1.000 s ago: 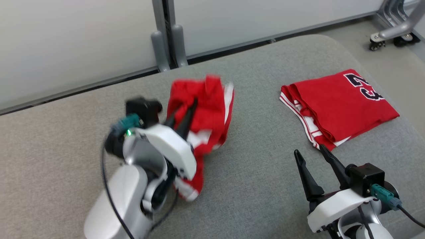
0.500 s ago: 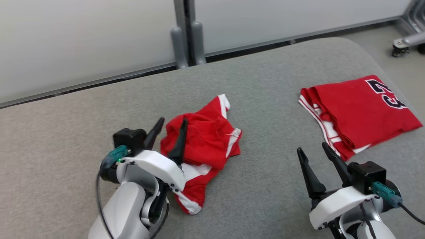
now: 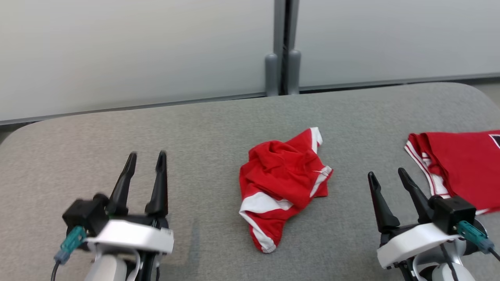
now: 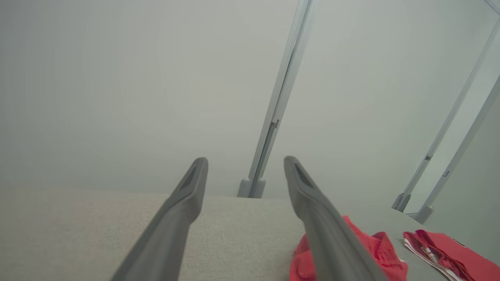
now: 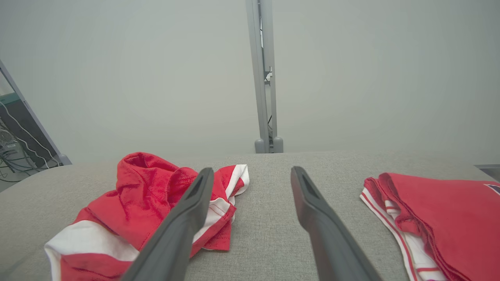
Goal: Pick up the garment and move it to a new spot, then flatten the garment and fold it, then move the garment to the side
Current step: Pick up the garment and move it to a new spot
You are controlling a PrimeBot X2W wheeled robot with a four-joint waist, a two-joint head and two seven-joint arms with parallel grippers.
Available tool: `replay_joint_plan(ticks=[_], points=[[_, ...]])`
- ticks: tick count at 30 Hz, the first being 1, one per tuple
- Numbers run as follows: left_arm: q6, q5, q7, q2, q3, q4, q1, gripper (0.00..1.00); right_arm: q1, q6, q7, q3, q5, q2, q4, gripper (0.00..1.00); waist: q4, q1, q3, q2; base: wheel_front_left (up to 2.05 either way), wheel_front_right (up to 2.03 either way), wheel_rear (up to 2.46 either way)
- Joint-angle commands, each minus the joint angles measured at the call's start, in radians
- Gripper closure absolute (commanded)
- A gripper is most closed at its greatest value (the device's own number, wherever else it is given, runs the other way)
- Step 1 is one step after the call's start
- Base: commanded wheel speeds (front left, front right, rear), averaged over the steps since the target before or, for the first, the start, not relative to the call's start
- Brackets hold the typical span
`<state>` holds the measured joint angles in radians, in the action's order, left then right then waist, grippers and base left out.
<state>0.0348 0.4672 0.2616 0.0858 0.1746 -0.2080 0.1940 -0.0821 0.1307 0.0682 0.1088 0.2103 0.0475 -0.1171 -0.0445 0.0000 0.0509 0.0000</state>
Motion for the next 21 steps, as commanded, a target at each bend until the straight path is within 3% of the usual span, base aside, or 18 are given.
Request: replay_joint_plan(ticks=[1, 7, 13, 21], points=[[0.009, -0.025, 0.004, 0.008, -0.025, 0.013, -0.053, 0.0, 0.003, 0.0, 0.026, -0.018, -0.014, 0.006, -0.008, 0.0, 0.052, 0.0, -0.034, 0.0, 0.0, 0.0, 0.0], [-0.021, -0.108, 0.004, 0.045, -0.077, 0.023, -0.183, 0.0, 0.023, 0.0, 0.085, -0.08, -0.007, 0.006, -0.033, 0.0, 0.098, 0.0, -0.065, 0.0, 0.0, 0.0, 0.0], [-0.041, -0.146, 0.004, 0.068, -0.118, 0.037, -0.265, 0.0, 0.041, 0.0, 0.077, -0.115, -0.028, 0.007, -0.053, 0.0, 0.115, 0.0, -0.076, 0.0, 0.0, 0.0, 0.0], [-0.026, -0.158, 0.004, 0.083, -0.161, 0.03, -0.315, 0.0, 0.059, 0.0, 0.072, -0.148, -0.074, 0.009, -0.094, 0.0, 0.101, 0.0, -0.08, 0.0, 0.0, 0.0, 0.0]])
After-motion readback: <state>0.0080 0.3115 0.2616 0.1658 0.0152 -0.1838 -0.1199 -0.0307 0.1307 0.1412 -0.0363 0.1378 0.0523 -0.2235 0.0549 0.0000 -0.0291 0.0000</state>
